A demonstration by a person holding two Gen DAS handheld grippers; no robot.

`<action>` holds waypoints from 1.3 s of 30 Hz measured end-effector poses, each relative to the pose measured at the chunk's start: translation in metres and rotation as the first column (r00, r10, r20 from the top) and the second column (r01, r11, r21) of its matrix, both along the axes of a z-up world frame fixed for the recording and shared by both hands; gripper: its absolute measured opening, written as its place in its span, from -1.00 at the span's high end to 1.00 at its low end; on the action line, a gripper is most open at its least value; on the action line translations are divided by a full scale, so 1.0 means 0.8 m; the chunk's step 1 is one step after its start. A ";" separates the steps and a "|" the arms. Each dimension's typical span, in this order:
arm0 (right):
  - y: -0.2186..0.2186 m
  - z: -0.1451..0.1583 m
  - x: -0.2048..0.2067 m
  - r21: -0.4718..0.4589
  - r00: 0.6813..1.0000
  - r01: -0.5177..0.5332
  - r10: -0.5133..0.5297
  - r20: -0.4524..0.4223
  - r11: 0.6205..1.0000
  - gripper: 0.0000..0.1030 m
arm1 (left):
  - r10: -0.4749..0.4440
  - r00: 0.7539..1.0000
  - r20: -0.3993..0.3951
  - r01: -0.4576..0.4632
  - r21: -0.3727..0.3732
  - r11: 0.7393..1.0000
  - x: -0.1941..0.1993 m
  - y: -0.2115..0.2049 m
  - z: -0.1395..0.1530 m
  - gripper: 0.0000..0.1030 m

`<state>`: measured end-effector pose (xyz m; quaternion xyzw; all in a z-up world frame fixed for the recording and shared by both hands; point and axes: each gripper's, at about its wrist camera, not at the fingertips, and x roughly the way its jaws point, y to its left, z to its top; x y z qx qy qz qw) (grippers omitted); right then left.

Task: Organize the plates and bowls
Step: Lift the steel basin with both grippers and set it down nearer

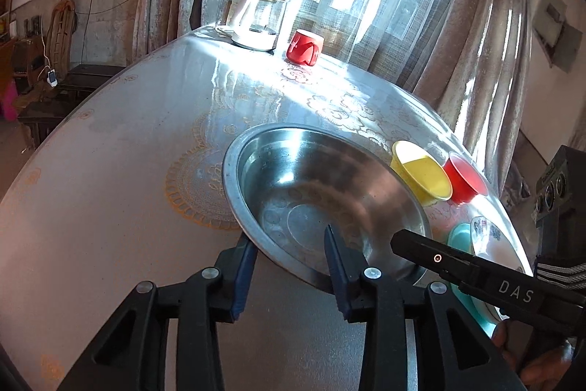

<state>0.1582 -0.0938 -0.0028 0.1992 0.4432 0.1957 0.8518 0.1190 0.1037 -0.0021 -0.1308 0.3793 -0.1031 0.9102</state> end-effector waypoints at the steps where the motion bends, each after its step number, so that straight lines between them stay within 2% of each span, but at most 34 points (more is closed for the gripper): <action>1: 0.001 0.002 -0.007 0.000 1.000 -0.006 0.006 0.005 1.000 0.40 | 0.000 1.000 -0.001 0.000 -0.007 1.000 -0.008 0.001 0.000 0.25; 10: 0.005 -0.003 -0.052 -0.002 0.998 -0.052 0.052 0.020 0.999 0.40 | 0.011 1.000 -0.015 -0.012 -0.024 1.000 -0.056 0.006 -0.007 0.24; 21: 0.005 -0.011 -0.070 0.015 0.996 -0.090 0.090 0.004 0.996 0.38 | 0.037 0.999 -0.026 -0.036 0.036 0.999 -0.081 0.006 -0.010 0.23; 25: 0.000 -0.010 -0.068 0.006 0.997 -0.081 0.081 0.004 0.997 0.30 | 0.064 0.998 -0.011 -0.063 0.083 0.995 -0.088 0.007 -0.005 0.19; 31: -0.010 -0.005 -0.078 -0.021 0.998 -0.059 0.060 0.031 0.998 0.24 | 0.077 0.995 0.057 -0.083 0.117 0.990 -0.100 0.007 0.015 0.14; 39: -0.025 -0.003 -0.084 -0.019 0.998 -0.038 0.039 0.046 0.999 0.24 | 0.035 0.997 0.062 -0.043 0.133 0.990 -0.099 -0.010 0.021 0.10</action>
